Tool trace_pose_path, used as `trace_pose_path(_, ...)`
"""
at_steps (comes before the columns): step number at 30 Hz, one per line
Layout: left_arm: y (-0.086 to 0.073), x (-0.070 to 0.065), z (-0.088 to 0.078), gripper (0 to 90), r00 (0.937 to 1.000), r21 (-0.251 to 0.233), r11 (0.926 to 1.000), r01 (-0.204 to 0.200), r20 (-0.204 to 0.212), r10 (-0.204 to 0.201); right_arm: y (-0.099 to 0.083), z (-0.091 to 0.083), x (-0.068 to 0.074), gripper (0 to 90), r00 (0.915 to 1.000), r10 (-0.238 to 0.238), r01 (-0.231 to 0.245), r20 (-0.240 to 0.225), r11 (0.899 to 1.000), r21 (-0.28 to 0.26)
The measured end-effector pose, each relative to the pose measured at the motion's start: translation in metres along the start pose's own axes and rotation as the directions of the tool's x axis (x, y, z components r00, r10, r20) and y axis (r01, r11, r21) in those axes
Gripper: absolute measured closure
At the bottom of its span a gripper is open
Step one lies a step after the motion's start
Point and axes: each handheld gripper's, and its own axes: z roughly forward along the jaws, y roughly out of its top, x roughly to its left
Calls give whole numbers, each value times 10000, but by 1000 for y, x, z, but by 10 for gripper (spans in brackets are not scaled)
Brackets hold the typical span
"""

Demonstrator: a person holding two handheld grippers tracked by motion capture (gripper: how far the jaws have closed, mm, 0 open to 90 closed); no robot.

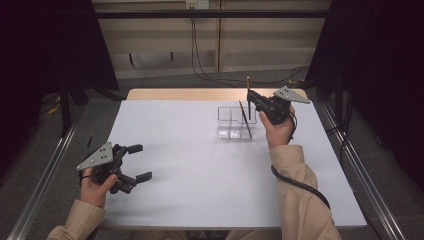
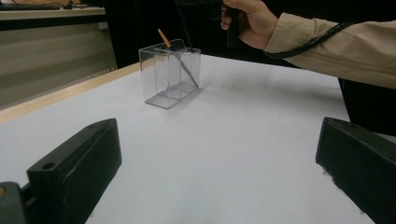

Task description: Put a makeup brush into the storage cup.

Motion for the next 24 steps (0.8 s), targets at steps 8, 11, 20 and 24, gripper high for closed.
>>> trace_pose_path(8, 0, 0, 0, 1, 10000, 16, 10000, 15, 9, -15, -4, 1, 1, 839, 10000, 50, -50, -19, 10000, 38)
trace_pose_path(11, -1, 0, 0, 1, 10000, 30, 10000, 10, 3, -10, -5, 2, 1, 839, 10000, 18, -18, -17, 10000, 25)
trace_pose_path(20, 0, 0, 0, 1, 10000, 33, 10000, -7, 4, 7, -9, 4, 3, 839, 10000, -11, 12, -93, 9999, 133)
trace_pose_path(24, -1, 0, 0, 1, 10000, 79, 10000, -38, 12, 37, -9, 4, 3, 839, 9999, -3, 5, -140, 9999, 149)
